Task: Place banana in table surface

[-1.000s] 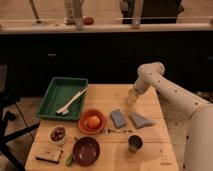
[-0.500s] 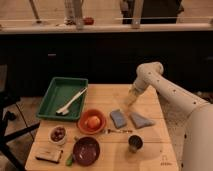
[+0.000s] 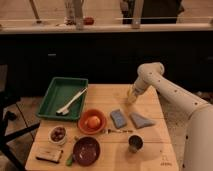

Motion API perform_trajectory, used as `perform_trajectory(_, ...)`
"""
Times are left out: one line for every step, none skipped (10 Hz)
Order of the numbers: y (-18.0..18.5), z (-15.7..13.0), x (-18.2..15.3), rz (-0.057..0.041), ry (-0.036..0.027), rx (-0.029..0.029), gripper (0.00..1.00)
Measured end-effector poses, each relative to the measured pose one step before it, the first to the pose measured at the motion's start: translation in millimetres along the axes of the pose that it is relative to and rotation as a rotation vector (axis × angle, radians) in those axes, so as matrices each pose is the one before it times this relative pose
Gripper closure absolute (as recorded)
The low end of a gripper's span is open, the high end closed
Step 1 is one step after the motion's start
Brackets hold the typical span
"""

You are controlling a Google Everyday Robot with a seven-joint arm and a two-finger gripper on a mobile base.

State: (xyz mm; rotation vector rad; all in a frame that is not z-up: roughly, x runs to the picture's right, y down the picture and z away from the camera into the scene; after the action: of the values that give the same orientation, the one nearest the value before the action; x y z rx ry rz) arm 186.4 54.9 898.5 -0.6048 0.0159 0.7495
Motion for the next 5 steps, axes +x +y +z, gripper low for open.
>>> perform_trajectory(0.81, -1.57, 1.65, 0.00606, -0.00257, -0.00836, 0.72)
perform_trajectory(0.07, -1.29, 0.79, -0.00283, -0.00211, -0.00595, 0.72)
perform_trajectory(0.01, -1.10, 0.29, -0.00319, -0.00134, -0.00471, 0.72)
perform_trajectory(0.22, -0.96, -0.82, -0.00406, -0.00293, -0.00520, 0.72)
perform_trajectory(0.73, -0.88, -1.15, -0.00289, -0.00014, -0.00488, 0.74)
